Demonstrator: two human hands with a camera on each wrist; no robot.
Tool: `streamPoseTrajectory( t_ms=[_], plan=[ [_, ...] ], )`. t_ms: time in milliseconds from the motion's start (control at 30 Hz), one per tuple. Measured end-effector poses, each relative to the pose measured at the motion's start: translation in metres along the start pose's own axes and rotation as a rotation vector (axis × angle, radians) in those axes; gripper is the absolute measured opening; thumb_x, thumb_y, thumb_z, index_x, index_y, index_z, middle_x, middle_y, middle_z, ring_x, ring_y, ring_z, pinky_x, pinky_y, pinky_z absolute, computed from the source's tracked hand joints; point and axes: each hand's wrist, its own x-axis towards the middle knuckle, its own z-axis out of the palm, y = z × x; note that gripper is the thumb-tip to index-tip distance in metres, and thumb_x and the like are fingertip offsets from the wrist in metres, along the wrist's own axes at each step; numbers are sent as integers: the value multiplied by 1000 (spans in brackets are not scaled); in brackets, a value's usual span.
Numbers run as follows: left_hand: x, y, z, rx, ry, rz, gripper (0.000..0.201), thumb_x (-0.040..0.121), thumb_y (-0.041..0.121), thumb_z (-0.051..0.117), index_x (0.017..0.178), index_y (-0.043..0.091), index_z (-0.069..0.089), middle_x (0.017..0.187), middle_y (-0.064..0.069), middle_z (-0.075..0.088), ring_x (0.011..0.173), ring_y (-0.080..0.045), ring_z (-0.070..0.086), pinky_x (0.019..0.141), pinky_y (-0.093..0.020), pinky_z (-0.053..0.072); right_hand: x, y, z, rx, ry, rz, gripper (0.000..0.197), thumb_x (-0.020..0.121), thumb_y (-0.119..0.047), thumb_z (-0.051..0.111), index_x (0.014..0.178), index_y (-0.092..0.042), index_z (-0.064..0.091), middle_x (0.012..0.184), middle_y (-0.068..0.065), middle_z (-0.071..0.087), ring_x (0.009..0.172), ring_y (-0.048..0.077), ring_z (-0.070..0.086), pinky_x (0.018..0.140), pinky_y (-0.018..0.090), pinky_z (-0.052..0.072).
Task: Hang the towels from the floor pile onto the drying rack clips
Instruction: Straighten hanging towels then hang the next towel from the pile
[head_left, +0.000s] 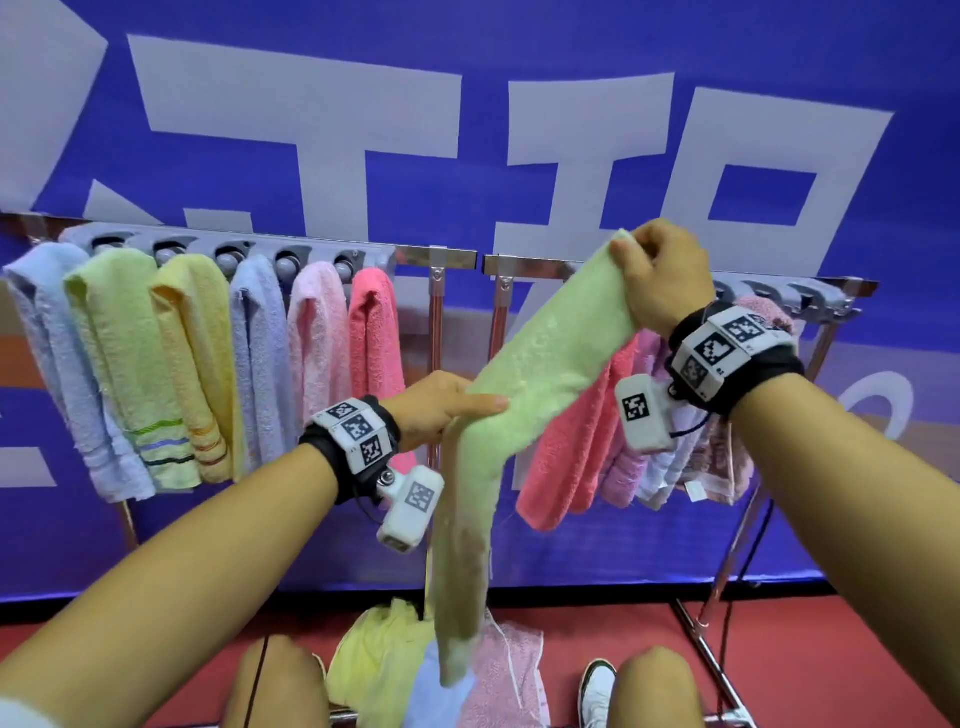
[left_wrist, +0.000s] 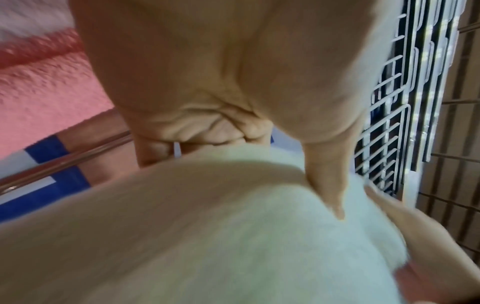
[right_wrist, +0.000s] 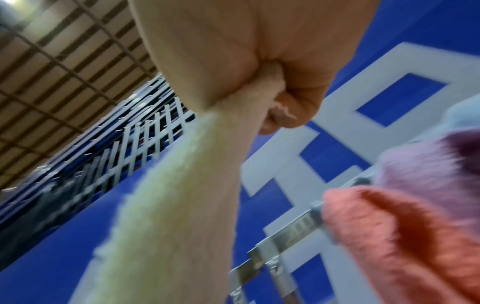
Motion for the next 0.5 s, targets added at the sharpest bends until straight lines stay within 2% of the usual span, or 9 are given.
streamPoseTrajectory(
  t_ms=[100, 167, 200, 267, 300, 333, 400, 467, 500],
  plan=[
    [-1, 0, -13, -29, 50, -22, 36, 77, 30, 74, 91, -3, 72, 76, -12, 70, 65, -21, 63, 62, -28, 50, 4, 43, -22, -65, 60, 228, 32, 96, -33, 54, 99, -4, 67, 104, 17, 68, 100, 34, 61, 83, 34, 43],
    [-2, 7, -17, -50, 49, -1, 23, 85, 21, 69, 89, -2, 71, 74, -12, 70, 63, -21, 64, 61, -27, 50, -4, 62, -32, -134, 15, 324, 32, 95, -30, 55, 93, -1, 67, 100, 24, 68, 96, 39, 62, 81, 35, 45],
    [-2, 13, -17, -61, 29, 11, 17, 88, 16, 65, 84, 1, 72, 71, -10, 70, 60, -18, 65, 57, -24, 51, -9, 69, -34, -202, -19, 343, 30, 94, -30, 55, 92, -2, 67, 99, 24, 68, 93, 38, 62, 80, 34, 45],
    [0, 27, -11, -100, -14, 35, 30, 94, 8, 56, 69, 7, 73, 63, -4, 69, 54, -13, 65, 50, -21, 50, -20, 76, -32, -358, -103, 317, 23, 90, -30, 58, 88, -8, 65, 97, 19, 68, 88, 32, 61, 79, 32, 44],
    [-1, 36, -4, -110, -45, 57, 35, 97, 6, 52, 69, 7, 73, 64, -4, 69, 55, -13, 66, 51, -22, 51, -24, 74, -27, -377, -126, 279, 23, 88, -33, 60, 89, -10, 65, 96, 15, 69, 88, 30, 61, 79, 31, 44],
    [1, 45, 4, -107, -81, 78, 30, 98, 7, 51, 77, 5, 73, 69, -6, 71, 61, -14, 68, 56, -24, 53, -29, 67, -22, -338, -139, 231, 25, 87, -37, 62, 90, -13, 66, 94, 9, 69, 88, 26, 61, 80, 31, 45],
    [5, 61, 21, -87, -157, 96, 18, 95, 13, 56, 91, -1, 67, 77, -10, 70, 68, -19, 68, 65, -29, 54, -40, 46, -10, -13, -187, 180, 29, 90, -45, 61, 83, -17, 66, 85, -1, 67, 82, 16, 60, 80, 31, 45],
    [6, 74, 38, -65, -184, 72, 15, 89, 14, 62, 90, -1, 63, 71, -9, 66, 61, -20, 64, 60, -27, 52, -54, 19, 1, 406, -350, 274, 30, 96, -38, 54, 79, -16, 65, 82, -4, 66, 80, 9, 59, 81, 32, 43],
    [8, 78, 44, -67, -197, 60, 15, 84, 13, 65, 89, -1, 63, 70, -10, 63, 59, -21, 61, 60, -27, 48, -60, 9, 5, 537, -468, 330, 31, 99, -36, 49, 80, -16, 65, 82, -5, 68, 81, 9, 59, 83, 34, 41]
  ],
)
